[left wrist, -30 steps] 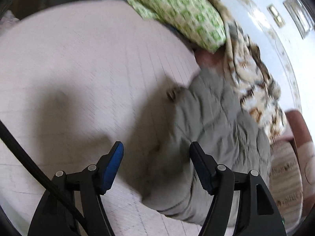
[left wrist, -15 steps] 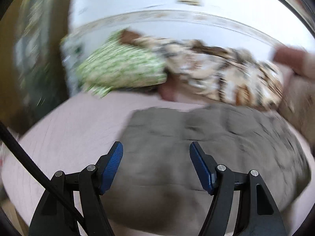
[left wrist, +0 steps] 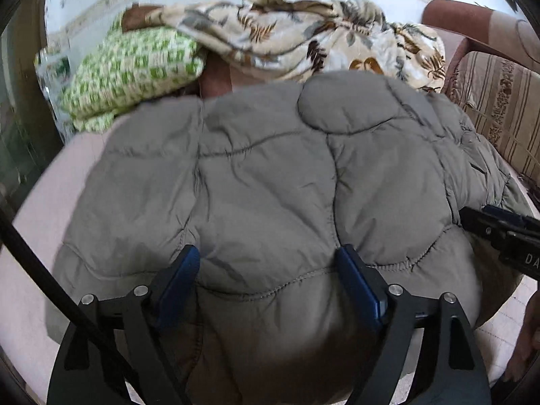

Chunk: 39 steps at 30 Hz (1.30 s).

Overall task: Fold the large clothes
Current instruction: 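Press and smooth the folded jacket flat with both grippers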

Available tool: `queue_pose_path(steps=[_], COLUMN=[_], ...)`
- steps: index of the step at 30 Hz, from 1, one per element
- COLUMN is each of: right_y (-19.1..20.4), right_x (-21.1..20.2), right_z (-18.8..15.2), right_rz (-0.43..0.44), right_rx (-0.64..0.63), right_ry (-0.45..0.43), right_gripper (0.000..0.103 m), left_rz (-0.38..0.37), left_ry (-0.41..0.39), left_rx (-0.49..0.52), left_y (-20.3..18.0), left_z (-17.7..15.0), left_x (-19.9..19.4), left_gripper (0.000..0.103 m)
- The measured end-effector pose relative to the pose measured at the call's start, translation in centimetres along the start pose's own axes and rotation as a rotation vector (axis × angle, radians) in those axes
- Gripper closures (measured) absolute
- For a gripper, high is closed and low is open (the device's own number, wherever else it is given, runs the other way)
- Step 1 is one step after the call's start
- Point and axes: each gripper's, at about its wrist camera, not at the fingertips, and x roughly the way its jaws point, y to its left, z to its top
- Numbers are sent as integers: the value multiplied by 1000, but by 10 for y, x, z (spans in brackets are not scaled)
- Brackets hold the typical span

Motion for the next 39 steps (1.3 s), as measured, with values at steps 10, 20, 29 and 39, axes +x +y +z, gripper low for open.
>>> queue_pose_path(steps=[10, 20, 29, 39], right_y=[4, 8, 21, 40], right_x=[15, -25, -69, -82], right_z=[-4, -9, -23, -43], right_rz=[-27, -10, -28, 2], right_rx=[-43, -13, -97, -189], right_ry=[27, -82, -184, -193], right_gripper=[23, 22, 22, 16], left_rz=[31, 12, 17, 36], left_ry=[-19, -94, -119, -106], left_rx=[24, -39, -116, -120], left_y=[-7, 7, 24, 29], left_z=[-6, -11, -28, -45], left_x=[15, -14, -52, -71], left_gripper=[16, 16, 16, 13])
